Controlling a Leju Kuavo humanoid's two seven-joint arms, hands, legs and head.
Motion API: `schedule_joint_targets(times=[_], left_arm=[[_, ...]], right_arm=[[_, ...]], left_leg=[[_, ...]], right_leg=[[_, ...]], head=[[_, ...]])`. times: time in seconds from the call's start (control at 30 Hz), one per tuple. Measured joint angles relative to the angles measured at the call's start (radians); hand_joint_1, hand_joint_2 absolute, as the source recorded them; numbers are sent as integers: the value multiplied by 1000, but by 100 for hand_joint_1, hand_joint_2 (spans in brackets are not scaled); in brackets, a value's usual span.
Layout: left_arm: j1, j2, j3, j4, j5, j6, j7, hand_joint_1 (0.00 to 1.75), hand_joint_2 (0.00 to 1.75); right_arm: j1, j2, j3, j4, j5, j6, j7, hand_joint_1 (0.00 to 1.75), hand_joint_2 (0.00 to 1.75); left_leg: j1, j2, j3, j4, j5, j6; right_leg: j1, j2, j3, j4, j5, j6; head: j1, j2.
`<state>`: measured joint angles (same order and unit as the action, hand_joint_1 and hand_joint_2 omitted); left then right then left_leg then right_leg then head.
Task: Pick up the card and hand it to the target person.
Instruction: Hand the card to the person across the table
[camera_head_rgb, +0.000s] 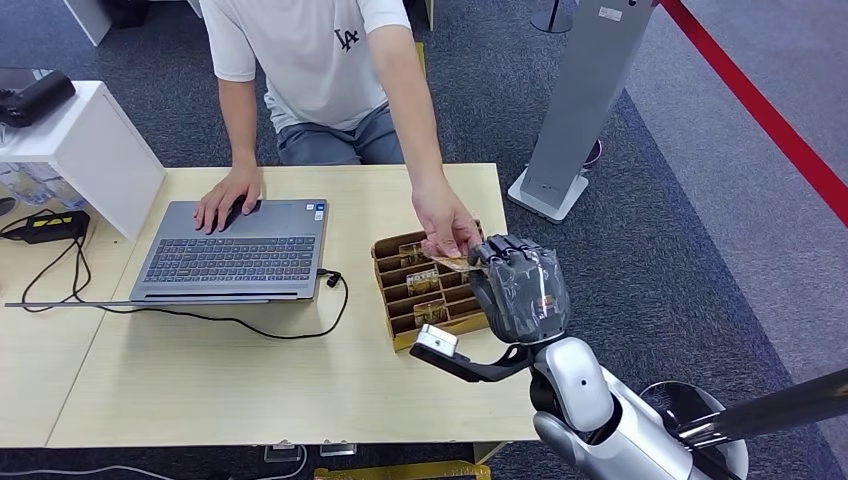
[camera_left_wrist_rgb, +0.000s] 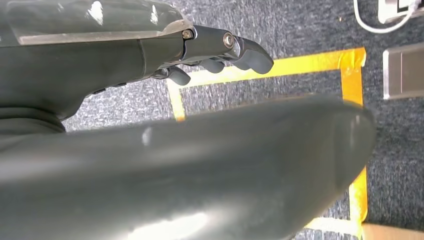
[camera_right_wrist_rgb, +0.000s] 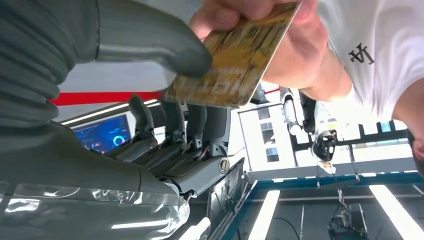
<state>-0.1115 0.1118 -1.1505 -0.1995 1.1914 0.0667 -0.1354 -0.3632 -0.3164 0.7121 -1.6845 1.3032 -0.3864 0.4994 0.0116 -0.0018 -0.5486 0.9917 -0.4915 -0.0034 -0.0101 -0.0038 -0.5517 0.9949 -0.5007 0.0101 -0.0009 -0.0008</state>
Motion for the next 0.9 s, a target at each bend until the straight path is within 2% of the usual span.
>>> schedule_joint_targets(times=[0.03, 0.07, 0.13, 0.3, 0.37, 0.47, 0.67, 0.77, 0.9], left_arm=[[0, 0, 0, 0, -1, -7, 0, 0, 131], [0, 0, 0, 0, -2, -11, 0, 0, 87], [0, 0, 0, 0, -3, -12, -2, 0, 0], [0, 0, 0, 0, 1, 2, -3, 0, 0], [1, 0, 0, 0, 4, 8, -3, 0, 0], [1, 0, 0, 0, 9, 12, -2, 0, 0], [1, 0, 0, 0, 19, 17, 3, 0, 0], [1, 0, 0, 0, 21, 18, 6, 0, 0], [1, 0, 0, 0, 21, 19, 7, 0, 0]], right_arm=[[0, 1, -1, 4, -1, 0, -1, 28, 175], [0, 2, -1, 7, -2, 0, -2, 14, 175], [1, 3, -3, 13, -6, 1, -3, 0, 175], [11, 9, -12, 24, -91, -12, -25, 0, 175], [18, 12, -18, 28, -218, -32, -64, 0, 175], [35, 19, -28, 33, -479, -62, -150, 0, 175], [90, 32, -58, 48, -955, -71, -331, 0, 175], [122, 36, -77, 58, -1113, -69, -393, 0, 175], [163, 42, -102, 74, -1228, -63, -444, 0, 175]], left_leg=[[0, 0, 0, 0, 0, 0], [0, 0, 0, 0, 0, 0], [0, 0, 0, 0, 0, 0], [0, 0, 0, 0, 0, 0], [0, 0, 0, 0, 0, 0], [0, 0, 0, 0, 0, 0], [0, 0, 0, 0, 0, 0], [0, 0, 0, 0, 0, 0], [0, 0, 0, 0, 0, 0]], right_leg=[[0, 0, 0, 0, 0, 0], [0, 0, 0, 0, 0, 0], [0, 0, 0, 0, 0, 0], [0, 0, 0, 0, 0, 0], [0, 0, 0, 0, 0, 0], [0, 0, 0, 0, 0, 0], [0, 0, 0, 0, 0, 0], [0, 0, 0, 0, 0, 0], [0, 0, 0, 0, 0, 0]], head=[[0, 0], [0, 0], [0, 0], [0, 0], [0, 0], [1, 0], [0, 0], [0, 0], [1, 0]])
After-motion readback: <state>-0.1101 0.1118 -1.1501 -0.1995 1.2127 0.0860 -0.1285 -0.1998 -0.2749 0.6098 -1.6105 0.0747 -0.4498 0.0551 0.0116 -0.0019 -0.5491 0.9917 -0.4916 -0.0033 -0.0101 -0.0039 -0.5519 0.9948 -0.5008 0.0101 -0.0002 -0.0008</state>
